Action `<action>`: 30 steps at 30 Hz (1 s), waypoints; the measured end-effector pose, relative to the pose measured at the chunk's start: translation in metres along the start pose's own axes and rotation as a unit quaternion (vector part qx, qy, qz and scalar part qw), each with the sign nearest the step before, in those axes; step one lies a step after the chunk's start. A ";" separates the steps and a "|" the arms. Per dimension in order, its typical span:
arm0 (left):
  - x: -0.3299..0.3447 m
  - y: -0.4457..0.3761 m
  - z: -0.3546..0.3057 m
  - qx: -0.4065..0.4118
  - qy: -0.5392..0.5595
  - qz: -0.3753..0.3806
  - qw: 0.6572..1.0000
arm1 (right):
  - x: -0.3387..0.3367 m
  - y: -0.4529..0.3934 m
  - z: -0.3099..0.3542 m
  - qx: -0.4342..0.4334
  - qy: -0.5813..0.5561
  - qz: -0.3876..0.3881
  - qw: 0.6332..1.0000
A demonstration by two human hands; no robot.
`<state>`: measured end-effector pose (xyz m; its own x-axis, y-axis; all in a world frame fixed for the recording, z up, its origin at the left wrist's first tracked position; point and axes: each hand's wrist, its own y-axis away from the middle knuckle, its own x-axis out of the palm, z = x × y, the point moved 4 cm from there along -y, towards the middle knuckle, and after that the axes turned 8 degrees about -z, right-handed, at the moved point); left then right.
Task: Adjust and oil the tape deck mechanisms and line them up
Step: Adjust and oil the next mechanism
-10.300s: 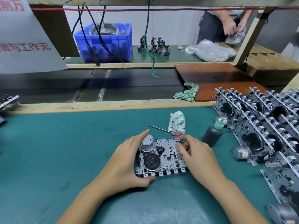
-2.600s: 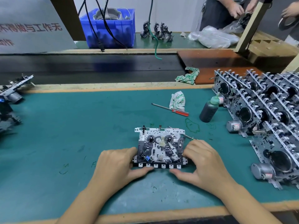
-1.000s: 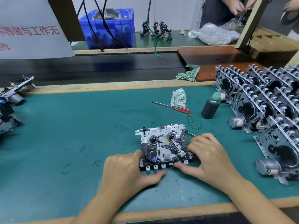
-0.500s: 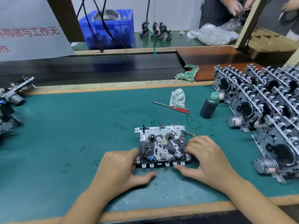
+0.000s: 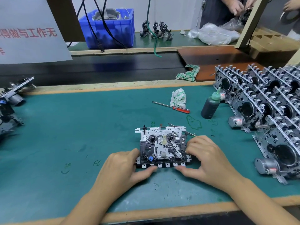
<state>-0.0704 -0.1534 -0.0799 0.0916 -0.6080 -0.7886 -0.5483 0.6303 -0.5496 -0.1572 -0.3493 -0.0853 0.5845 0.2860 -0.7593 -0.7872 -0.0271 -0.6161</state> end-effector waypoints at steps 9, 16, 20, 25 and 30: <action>0.002 -0.003 -0.008 -0.083 -0.012 -0.031 0.996 | 0.002 0.001 0.001 0.022 0.015 -0.007 1.000; 0.004 -0.003 -0.001 -0.079 -0.009 -0.019 0.997 | 0.002 0.001 0.001 0.034 0.023 -0.015 0.999; 0.001 -0.004 -0.001 -0.064 0.001 -0.006 0.998 | 0.000 0.000 0.001 0.025 0.040 -0.031 0.998; 0.001 -0.002 -0.007 -0.015 0.003 -0.016 1.000 | -0.002 -0.002 0.006 0.043 0.099 -0.051 0.993; 0.004 -0.003 -0.004 -0.072 -0.031 -0.031 0.996 | 0.000 -0.003 0.002 0.003 0.071 -0.004 0.997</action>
<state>-0.0719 -0.1597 -0.0801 0.1774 -0.6093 -0.7729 -0.6536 0.5141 -0.5553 -0.1556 -0.3479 -0.0830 0.6122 0.1483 -0.7766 -0.7834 -0.0194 -0.6213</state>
